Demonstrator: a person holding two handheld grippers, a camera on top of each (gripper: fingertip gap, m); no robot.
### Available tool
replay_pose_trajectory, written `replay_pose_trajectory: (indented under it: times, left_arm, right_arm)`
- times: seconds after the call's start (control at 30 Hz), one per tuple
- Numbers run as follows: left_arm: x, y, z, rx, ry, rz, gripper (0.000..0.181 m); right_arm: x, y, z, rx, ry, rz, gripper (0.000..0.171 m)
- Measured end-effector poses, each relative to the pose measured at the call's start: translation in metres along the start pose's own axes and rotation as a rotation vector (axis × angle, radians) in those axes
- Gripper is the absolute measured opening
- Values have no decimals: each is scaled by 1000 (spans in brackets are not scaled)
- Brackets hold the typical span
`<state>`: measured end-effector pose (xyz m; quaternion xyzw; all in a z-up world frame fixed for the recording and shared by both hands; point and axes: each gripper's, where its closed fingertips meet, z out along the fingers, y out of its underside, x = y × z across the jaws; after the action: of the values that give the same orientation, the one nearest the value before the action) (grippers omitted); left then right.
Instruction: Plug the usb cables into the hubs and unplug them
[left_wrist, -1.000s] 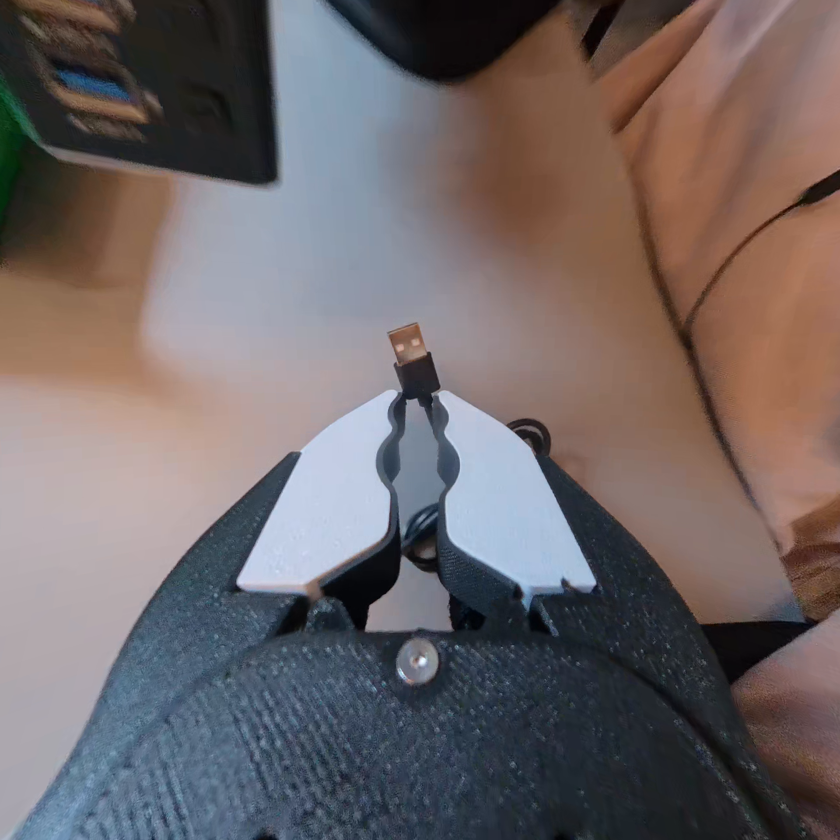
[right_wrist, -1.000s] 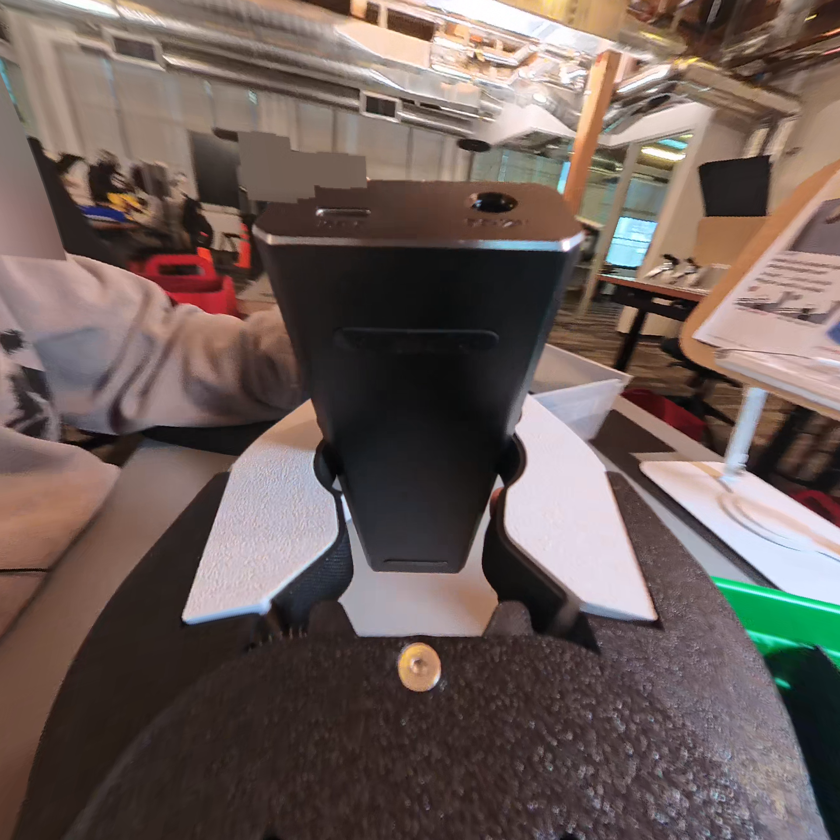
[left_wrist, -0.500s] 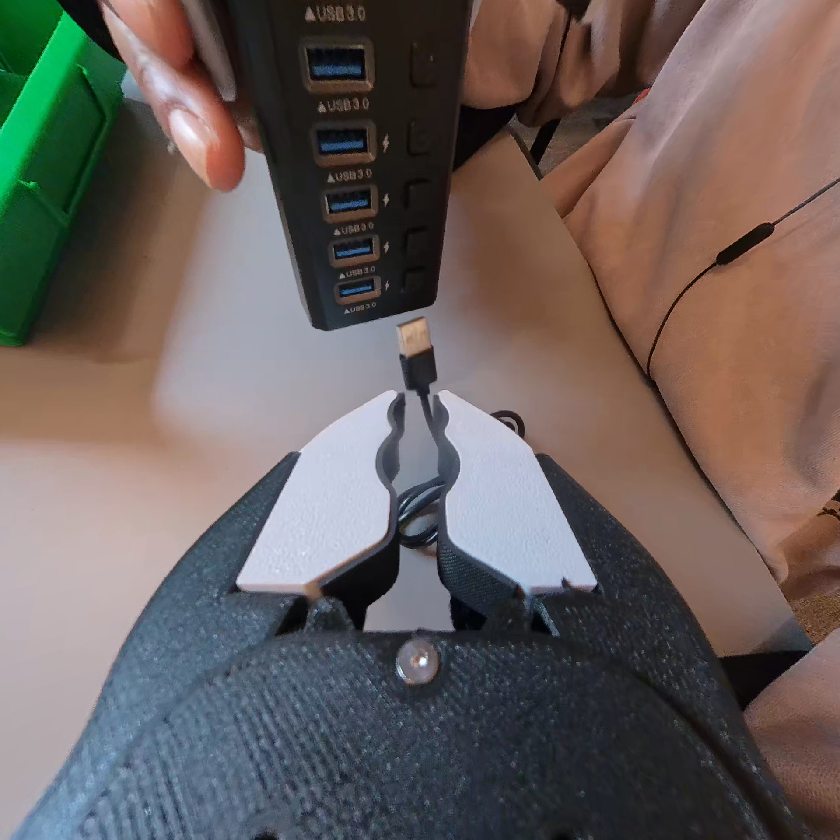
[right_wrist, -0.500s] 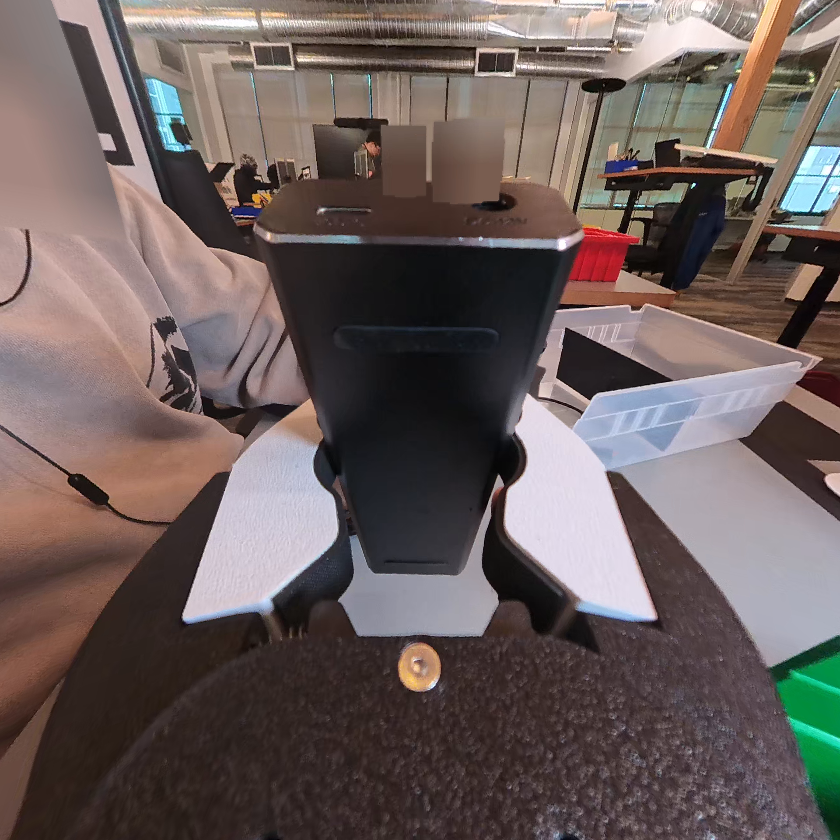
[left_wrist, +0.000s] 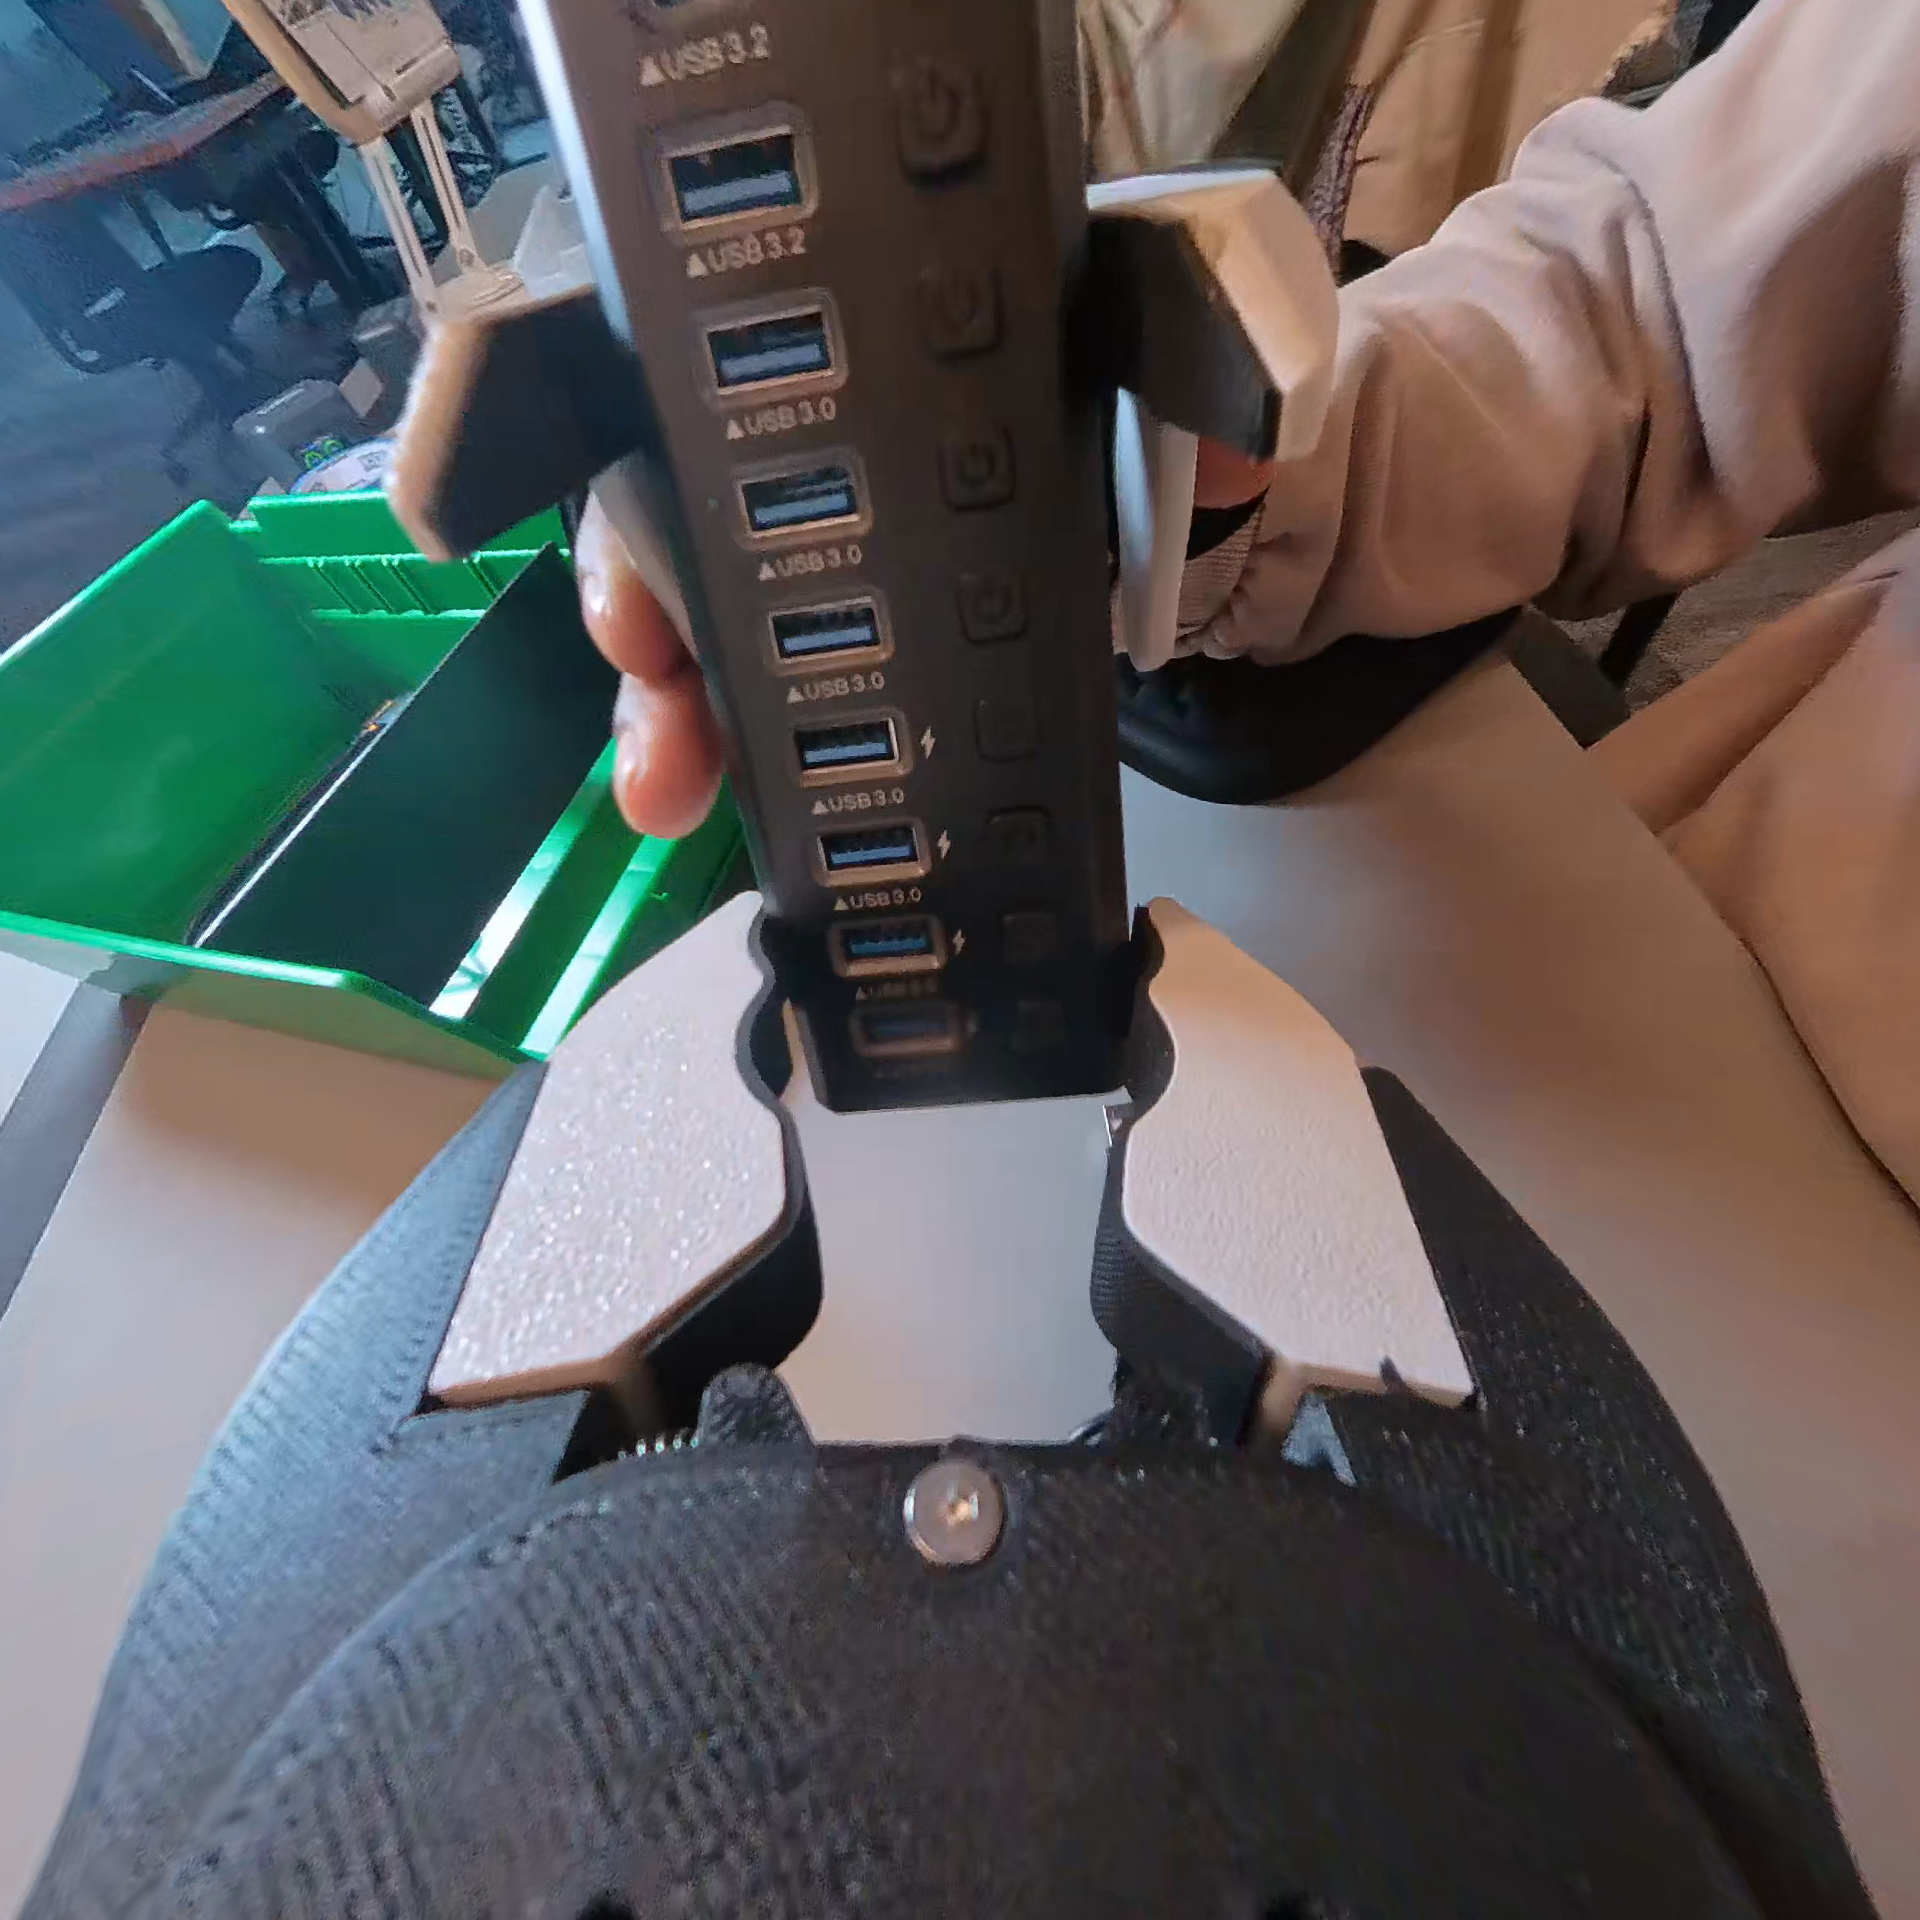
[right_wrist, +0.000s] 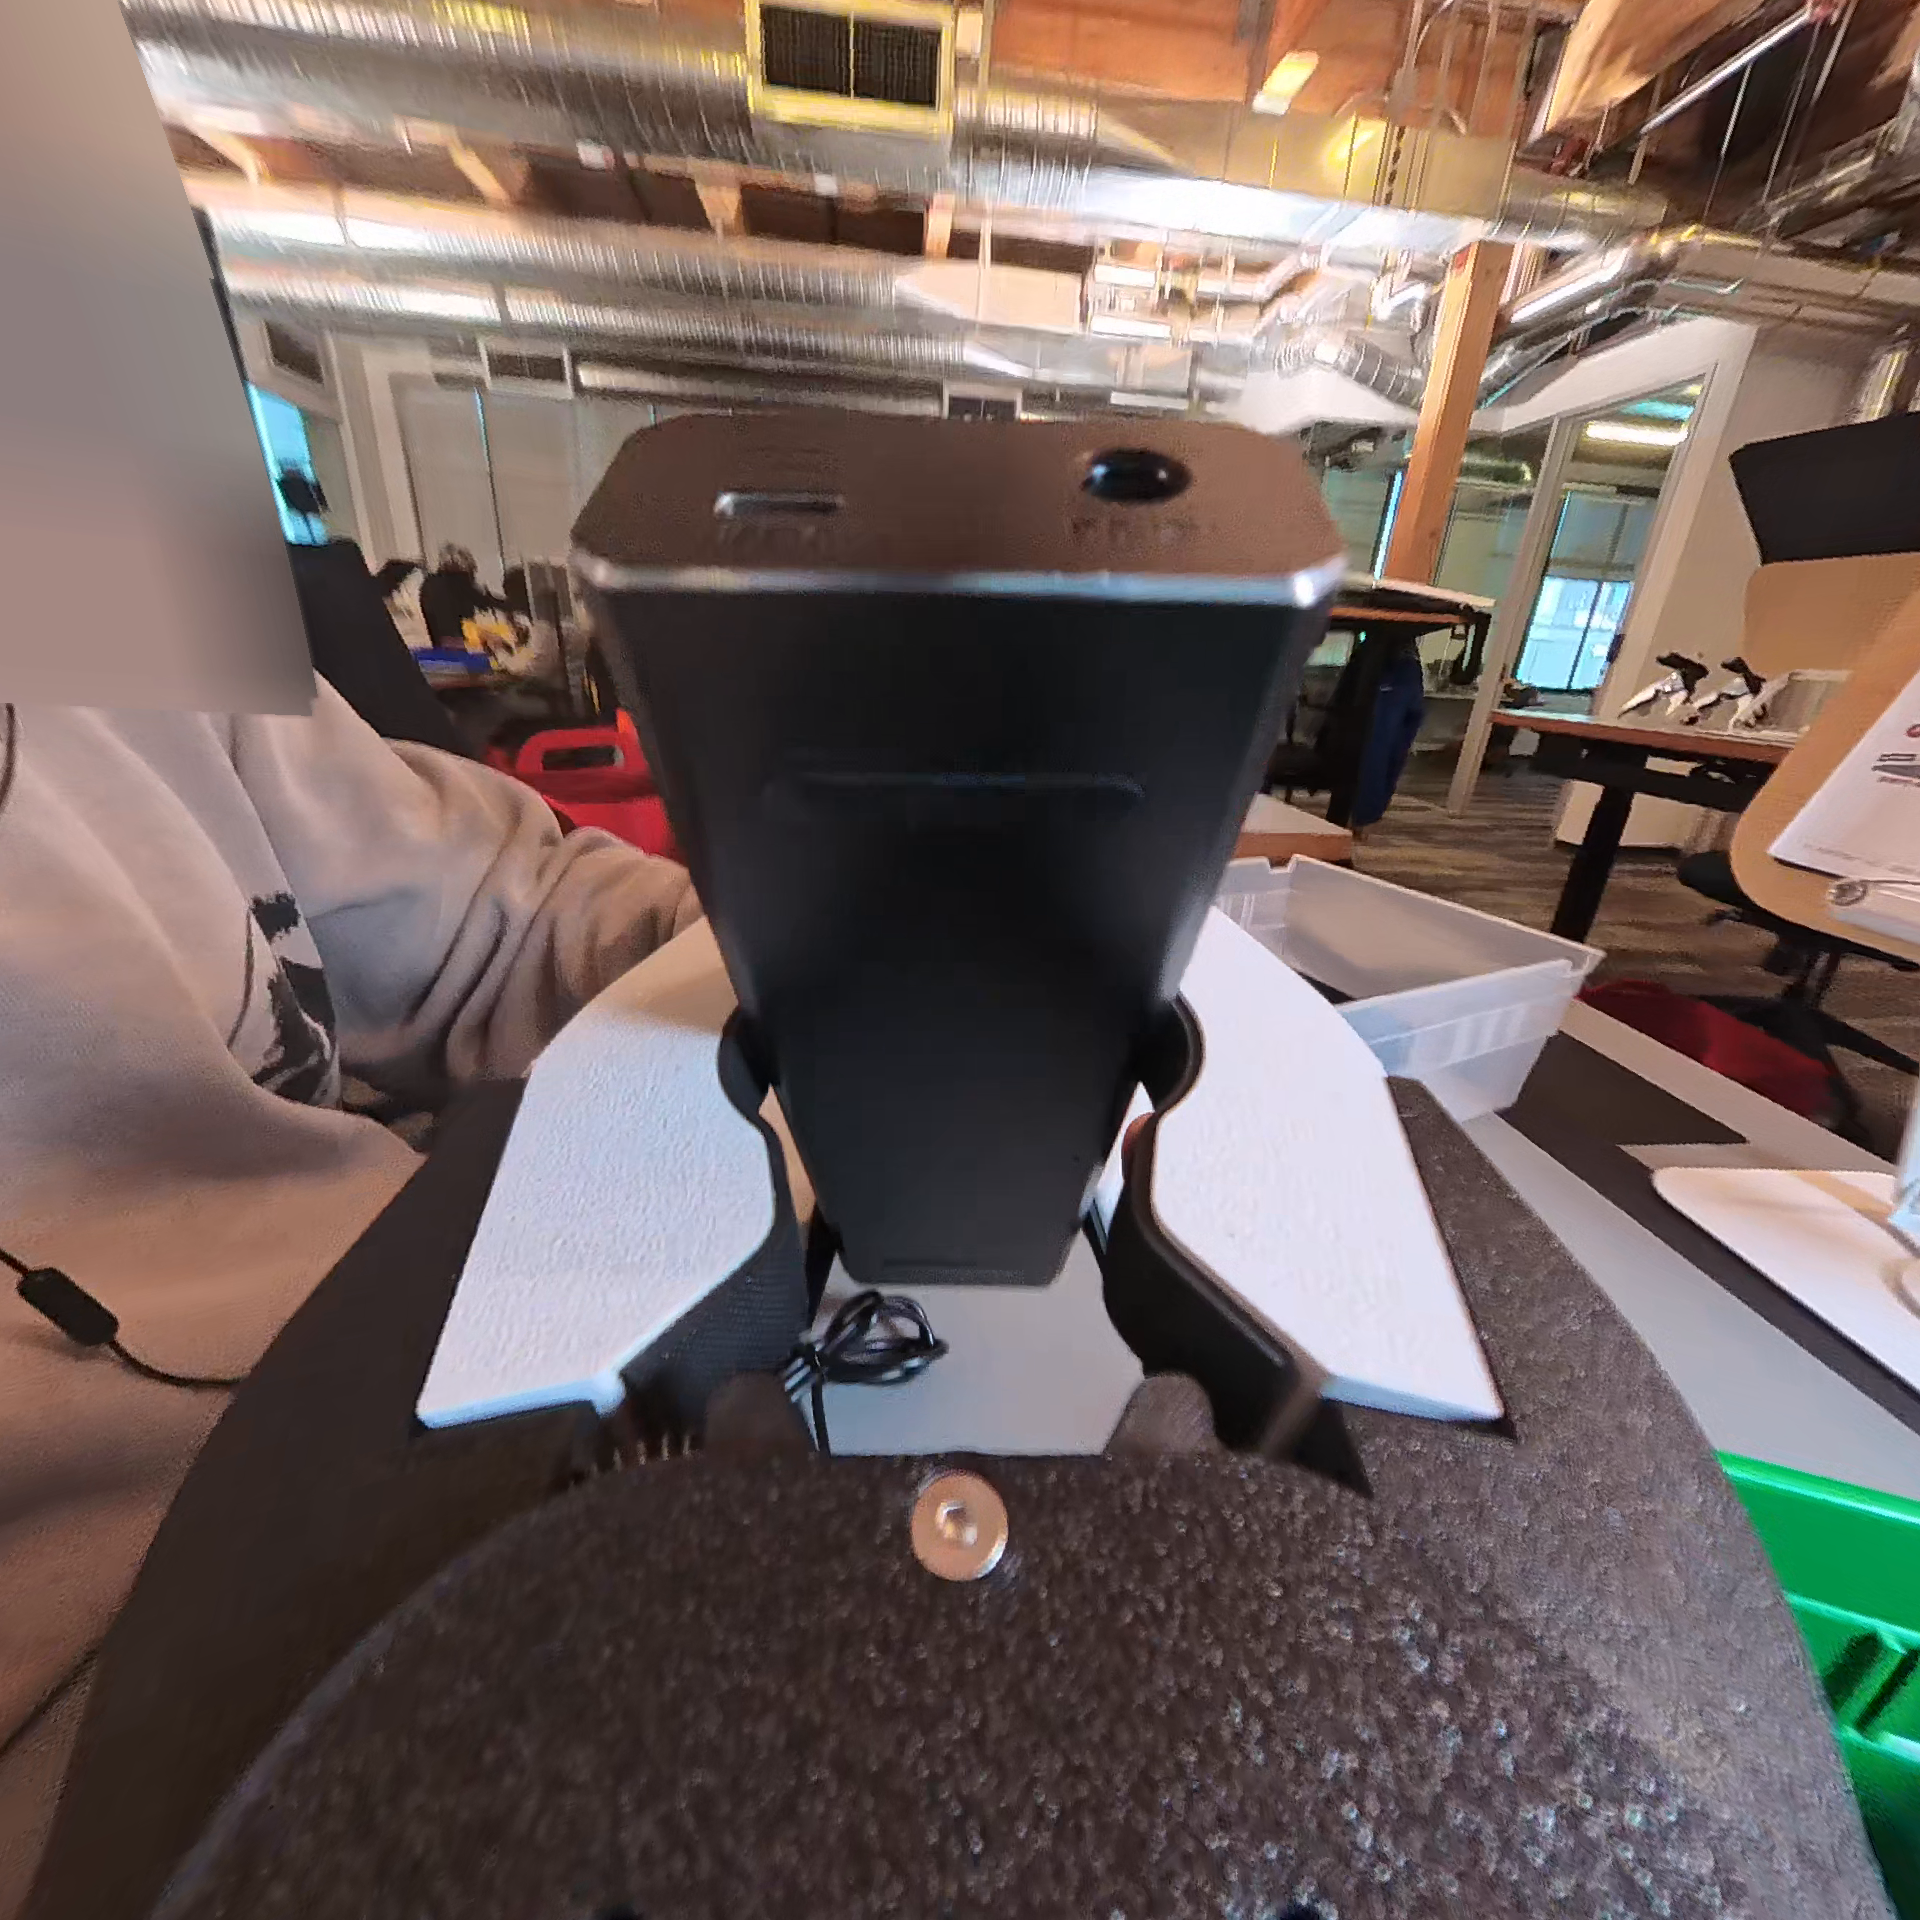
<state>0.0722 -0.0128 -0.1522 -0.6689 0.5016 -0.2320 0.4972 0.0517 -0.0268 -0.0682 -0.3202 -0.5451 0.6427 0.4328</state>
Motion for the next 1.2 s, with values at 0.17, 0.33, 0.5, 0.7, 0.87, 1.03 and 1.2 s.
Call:
replay_pose_trajectory:
  times: [0.17,0.33,0.5,0.7,0.87,1.03,1.2]
  left_arm:
    - [1,12,-18,-57,35,60,62]
    - [6,17,-20,-66,83,26,62]
    - [6,24,-15,-85,93,18,61]
    - [-11,-4,-22,43,5,-65,61]
    - [4,45,-10,-222,89,-137,48]
    - [35,83,10,-463,190,-156,28]
    - [47,107,16,-596,223,-147,24]
  right_arm:
    - [-1,25,6,-190,62,-140,71]
    - [-2,37,6,-246,75,-152,71]
    - [-2,43,6,-272,78,-146,70]
    - [9,9,-7,-149,128,-123,70]
    - [29,-7,-26,-56,195,-72,71]
    - [47,-13,-41,-12,256,-40,70]
    - [47,-15,-43,-10,267,-47,70]
